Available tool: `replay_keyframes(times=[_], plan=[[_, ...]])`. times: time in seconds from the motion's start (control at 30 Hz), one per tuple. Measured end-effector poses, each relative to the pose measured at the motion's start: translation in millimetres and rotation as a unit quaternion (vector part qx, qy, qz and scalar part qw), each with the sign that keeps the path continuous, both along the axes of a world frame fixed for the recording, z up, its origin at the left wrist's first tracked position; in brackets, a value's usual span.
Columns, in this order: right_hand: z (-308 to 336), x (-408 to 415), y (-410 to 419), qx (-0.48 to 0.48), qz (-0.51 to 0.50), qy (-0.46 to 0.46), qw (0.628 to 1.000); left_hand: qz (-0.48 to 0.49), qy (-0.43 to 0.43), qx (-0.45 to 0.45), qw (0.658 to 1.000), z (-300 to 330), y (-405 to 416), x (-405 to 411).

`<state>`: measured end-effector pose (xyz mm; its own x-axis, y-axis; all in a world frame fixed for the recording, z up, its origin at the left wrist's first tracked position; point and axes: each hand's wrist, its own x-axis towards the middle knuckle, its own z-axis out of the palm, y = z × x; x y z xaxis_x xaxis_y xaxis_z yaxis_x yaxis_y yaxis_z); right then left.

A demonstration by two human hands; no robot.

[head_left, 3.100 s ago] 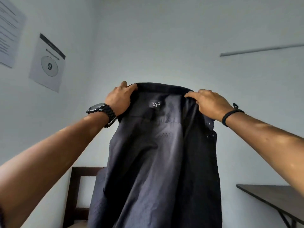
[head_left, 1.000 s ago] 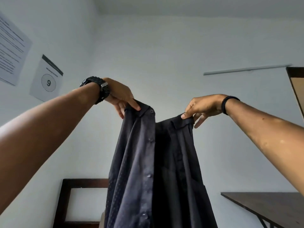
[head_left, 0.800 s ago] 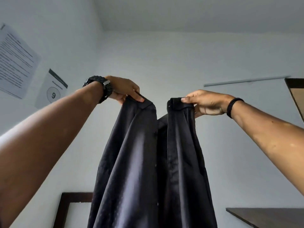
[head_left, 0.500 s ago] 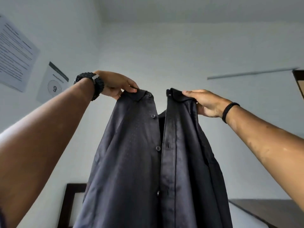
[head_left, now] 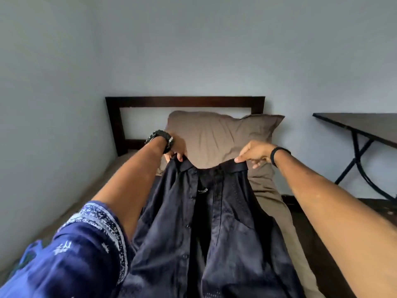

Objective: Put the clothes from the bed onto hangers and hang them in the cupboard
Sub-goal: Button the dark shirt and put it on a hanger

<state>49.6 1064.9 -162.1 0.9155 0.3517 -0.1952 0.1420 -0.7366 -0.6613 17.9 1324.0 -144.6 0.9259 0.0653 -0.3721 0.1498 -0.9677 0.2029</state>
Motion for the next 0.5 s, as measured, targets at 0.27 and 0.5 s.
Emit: replay_keyframes(times=[0.27, 0.5], plan=[[-55.4, 78.8, 28.9, 0.188, -0.139, -0.052, 0.971, 0.071, -0.245, -0.010, 0.967, -66.6, 17.3, 84.2], [-149.4, 114.2, 58.5, 0.050, -0.119, 0.002, 0.992, 0.099, -0.229, 0.094, 0.964, -155.3, 14.5, 109.6]])
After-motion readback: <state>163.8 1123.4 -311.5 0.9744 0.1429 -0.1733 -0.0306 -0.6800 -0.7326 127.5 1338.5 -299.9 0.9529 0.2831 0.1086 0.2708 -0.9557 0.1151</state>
